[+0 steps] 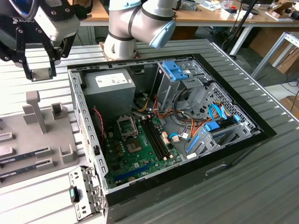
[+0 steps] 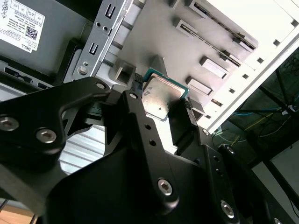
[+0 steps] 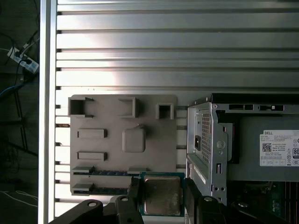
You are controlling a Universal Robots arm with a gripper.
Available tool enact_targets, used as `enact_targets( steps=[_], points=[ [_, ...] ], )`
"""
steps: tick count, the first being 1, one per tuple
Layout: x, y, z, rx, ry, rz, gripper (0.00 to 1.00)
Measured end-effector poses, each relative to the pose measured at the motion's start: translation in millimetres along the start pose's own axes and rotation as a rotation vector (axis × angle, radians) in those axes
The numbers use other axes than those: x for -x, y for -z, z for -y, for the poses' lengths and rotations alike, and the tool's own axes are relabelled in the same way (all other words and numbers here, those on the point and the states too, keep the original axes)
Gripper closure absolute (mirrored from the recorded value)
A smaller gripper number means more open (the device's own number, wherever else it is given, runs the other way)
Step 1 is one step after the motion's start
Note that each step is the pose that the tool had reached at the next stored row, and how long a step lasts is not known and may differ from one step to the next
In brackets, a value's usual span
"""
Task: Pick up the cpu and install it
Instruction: 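Pick up the cpu and move it towards the insertion slot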
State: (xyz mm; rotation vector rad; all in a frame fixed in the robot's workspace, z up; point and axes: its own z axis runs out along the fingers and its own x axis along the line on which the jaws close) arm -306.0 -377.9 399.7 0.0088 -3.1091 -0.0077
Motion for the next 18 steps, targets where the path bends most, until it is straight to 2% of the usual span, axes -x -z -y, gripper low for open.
enact_targets(
  steps=[18],
  points=[
    [13.4,-0.4,0.1,0.0,0.0,0.0,0.53]
  ],
)
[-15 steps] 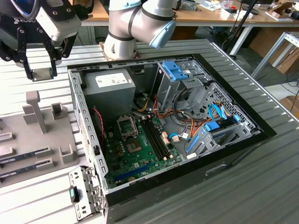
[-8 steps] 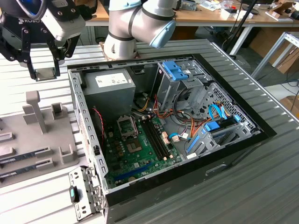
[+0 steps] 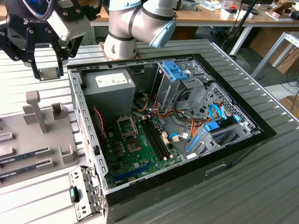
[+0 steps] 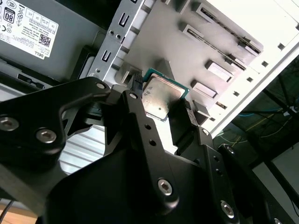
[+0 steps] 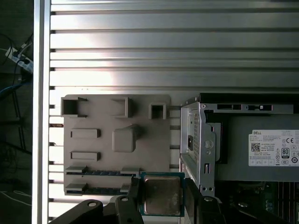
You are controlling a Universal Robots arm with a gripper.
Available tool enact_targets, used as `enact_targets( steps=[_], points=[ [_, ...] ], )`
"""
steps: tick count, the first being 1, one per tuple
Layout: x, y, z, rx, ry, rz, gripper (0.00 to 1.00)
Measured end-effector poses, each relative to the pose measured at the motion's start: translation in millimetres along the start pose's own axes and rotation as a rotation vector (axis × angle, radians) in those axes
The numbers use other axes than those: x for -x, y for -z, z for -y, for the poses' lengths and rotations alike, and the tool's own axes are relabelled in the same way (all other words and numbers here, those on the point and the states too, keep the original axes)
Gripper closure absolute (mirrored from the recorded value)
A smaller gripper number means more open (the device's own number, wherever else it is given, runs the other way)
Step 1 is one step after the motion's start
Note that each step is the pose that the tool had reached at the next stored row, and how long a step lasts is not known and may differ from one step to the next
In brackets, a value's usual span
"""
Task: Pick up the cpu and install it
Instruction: 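Pick up the cpu and move it towards the insertion slot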
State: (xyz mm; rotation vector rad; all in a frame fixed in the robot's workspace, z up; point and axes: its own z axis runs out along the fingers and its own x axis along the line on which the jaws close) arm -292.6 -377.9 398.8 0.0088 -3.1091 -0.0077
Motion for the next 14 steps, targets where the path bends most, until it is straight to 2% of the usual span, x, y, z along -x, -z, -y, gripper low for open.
enact_targets(
  steps=[14],
  points=[
    [9.7,-0.5,0.1,0.0,0.0,0.0,0.53]
  ],
)
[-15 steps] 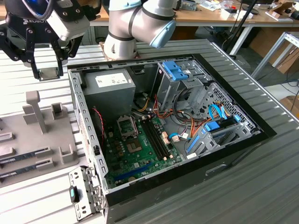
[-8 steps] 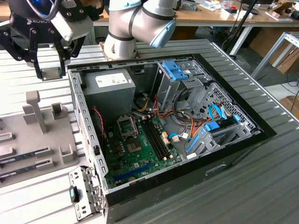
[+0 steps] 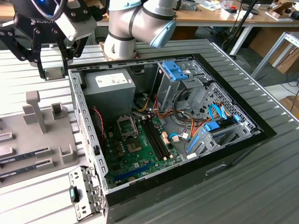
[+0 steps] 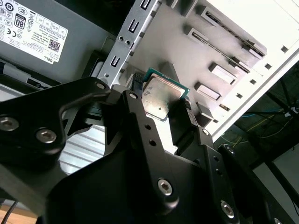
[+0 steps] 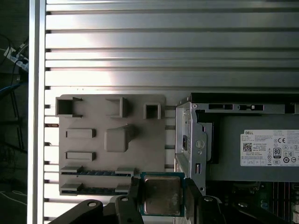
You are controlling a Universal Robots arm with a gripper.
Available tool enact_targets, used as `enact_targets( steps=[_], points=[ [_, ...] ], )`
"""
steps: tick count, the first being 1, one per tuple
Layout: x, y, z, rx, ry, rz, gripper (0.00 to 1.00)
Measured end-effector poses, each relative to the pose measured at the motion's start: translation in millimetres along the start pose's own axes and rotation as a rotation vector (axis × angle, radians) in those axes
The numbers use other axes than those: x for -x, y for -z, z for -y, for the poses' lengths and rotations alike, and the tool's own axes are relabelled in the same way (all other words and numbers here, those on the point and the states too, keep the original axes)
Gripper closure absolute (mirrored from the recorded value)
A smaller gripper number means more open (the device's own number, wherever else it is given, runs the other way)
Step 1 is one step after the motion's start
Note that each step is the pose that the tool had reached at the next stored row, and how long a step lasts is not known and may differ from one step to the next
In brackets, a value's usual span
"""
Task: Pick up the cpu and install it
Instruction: 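Pick up the cpu and move it towards the insertion slot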
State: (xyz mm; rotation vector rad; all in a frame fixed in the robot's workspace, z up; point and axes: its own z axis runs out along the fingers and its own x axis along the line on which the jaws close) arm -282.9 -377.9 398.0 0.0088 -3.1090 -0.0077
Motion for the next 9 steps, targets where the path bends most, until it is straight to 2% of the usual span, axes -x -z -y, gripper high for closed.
enact_targets(
  steps=[9],
  points=[
    [6.8,-0.3,0.0,0.0,0.0,0.0001,0.53]
  ],
)
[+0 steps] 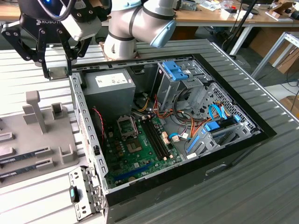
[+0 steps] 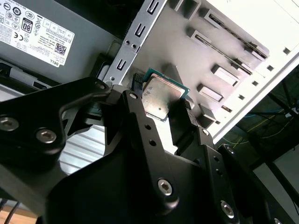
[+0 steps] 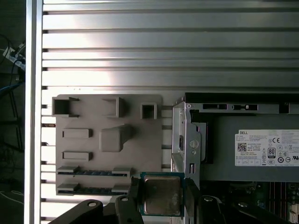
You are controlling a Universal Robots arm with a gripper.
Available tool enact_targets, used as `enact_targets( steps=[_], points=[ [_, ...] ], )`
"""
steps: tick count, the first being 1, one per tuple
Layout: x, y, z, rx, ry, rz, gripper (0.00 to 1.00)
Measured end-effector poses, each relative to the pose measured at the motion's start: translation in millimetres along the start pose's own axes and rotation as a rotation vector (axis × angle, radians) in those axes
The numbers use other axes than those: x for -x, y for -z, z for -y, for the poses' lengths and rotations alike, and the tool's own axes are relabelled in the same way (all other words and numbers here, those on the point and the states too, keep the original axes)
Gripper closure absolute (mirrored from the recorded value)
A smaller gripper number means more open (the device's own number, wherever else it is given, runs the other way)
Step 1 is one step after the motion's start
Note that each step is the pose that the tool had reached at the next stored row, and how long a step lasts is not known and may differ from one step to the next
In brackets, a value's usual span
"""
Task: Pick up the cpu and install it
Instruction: 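Pick up the cpu and move it towards the insertion slot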
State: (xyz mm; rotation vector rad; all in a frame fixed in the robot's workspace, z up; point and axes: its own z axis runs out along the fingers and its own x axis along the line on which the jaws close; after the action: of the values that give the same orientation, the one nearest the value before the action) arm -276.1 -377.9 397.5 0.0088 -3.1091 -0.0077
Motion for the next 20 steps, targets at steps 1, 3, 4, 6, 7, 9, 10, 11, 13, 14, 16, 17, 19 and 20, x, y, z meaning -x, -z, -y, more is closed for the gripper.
enact_targets(
  steps=[1,3,4,6,7,9,10,11,13,14,16,17,19,20],
  points=[
    [0.6,0.0,0.0,-0.0001,0.0,-0.0001,0.53],
    [2.0,0.0,0.0,-0.0001,0.0,-0.0001,0.53],
    [3.2,0.0,0.0,-0.0001,0.0,-0.0001,0.53],
    [5.1,-0.1,0.0,-0.0001,0.0,-0.0001,0.53],
    [5.8,-0.2,0.1,0.0,0.0,0.0,0.53],
    [7.5,-0.2,0.1,-0.0001,0.0,-0.0001,0.53],
    [8.3,-0.2,0.1,0.0,0.0,-0.0001,0.53],
    [9.0,-0.3,0.1,-0.0001,0.0,-0.0001,0.53],
    [10.5,-0.3,0.1,0.0,0.0,0.0,0.53],
    [11.2,-0.3,0.1,0.0,0.0,-0.0001,0.53],
    [12.5,-0.4,0.1,0.0,0.0,-0.0001,0.53],
    [13.0,-0.4,0.1,-0.0001,0.0,-0.0001,0.53],
    [14.4,-0.5,0.1,0.0,0.0,-0.0001,0.53],
    [15.4,-0.5,0.1,-0.0001,0.0,-0.0001,0.53]
  ],
)
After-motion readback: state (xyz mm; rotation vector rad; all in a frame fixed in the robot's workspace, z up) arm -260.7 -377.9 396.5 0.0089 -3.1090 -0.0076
